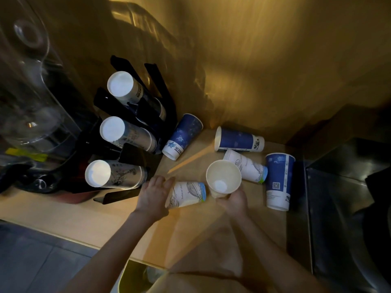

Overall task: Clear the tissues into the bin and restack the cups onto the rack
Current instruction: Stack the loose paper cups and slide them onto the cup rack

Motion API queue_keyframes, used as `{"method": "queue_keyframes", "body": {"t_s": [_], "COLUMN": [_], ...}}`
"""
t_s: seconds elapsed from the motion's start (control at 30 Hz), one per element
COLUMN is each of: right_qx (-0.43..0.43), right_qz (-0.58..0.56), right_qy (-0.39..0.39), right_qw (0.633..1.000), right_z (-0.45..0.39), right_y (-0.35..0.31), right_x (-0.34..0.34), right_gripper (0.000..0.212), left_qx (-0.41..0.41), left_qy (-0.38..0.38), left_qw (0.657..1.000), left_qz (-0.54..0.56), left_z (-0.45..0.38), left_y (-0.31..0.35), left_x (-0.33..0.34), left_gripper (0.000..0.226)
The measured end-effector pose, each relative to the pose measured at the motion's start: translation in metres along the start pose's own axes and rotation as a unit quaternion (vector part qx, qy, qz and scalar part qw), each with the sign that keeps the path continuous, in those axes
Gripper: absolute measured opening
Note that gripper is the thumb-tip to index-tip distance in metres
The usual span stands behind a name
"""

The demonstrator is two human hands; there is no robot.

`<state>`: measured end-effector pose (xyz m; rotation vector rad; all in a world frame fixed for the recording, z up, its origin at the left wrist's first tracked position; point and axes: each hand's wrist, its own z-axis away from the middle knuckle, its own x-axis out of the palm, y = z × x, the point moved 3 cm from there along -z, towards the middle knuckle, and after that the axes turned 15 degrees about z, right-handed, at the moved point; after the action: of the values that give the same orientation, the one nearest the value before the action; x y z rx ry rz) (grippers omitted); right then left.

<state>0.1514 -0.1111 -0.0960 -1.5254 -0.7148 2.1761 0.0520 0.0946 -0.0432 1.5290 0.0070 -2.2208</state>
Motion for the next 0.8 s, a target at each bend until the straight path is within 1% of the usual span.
{"method": "queue_keyframes", "body": {"t_s": [0.1, 0.23, 0.37, 0.43, 0.5, 0.6, 0.7, 0.8], "right_qx": [0.006, -0.017, -0.021, -0.01, -0.008, -0.021, -0.031, -0.036], "right_qz": [0.032, 0.041, 0.076, 0.094, 0.105, 0.126, 0.132, 0.135], "right_qy": [0.022, 0.02, 0.008, 0.013, 0.016, 0.007, 0.012, 0.042], "right_qw": [0.999, 0.999, 0.997, 0.995, 0.994, 0.992, 0.991, 0.989], "right_z": [0.003, 0.002, 0.0, 0.0, 0.001, 0.0, 0.002, 0.003], "right_y": [-0.001, -0.004, -0.007, -0.006, -0.005, -0.004, -0.003, -0.005], "right_x": [0.004, 0.008, 0.012, 0.014, 0.015, 0.016, 0.016, 0.016], "right_gripper": [0.069, 0.064, 0.065, 0.067, 0.069, 0.074, 0.08, 0.065], "left_qx": [-0.005, 0.019, 0.08, 0.119, 0.163, 0.221, 0.242, 0.24], "left_qy": [0.032, 0.112, 0.216, 0.252, 0.272, 0.258, 0.205, 0.155], "left_qw": [0.999, 0.986, 0.96, 0.947, 0.934, 0.918, 0.92, 0.939], "left_qz": [0.04, 0.121, 0.16, 0.161, 0.163, 0.204, 0.229, 0.195], "left_z": [0.006, 0.017, 0.031, 0.041, 0.049, 0.05, 0.04, 0.022], "left_y": [0.001, 0.016, 0.043, 0.059, 0.075, 0.097, 0.116, 0.125], "left_x": [-0.022, -0.07, -0.12, -0.139, -0.149, -0.147, -0.126, -0.099], "left_gripper": [0.099, 0.099, 0.09, 0.082, 0.077, 0.075, 0.077, 0.08]}}
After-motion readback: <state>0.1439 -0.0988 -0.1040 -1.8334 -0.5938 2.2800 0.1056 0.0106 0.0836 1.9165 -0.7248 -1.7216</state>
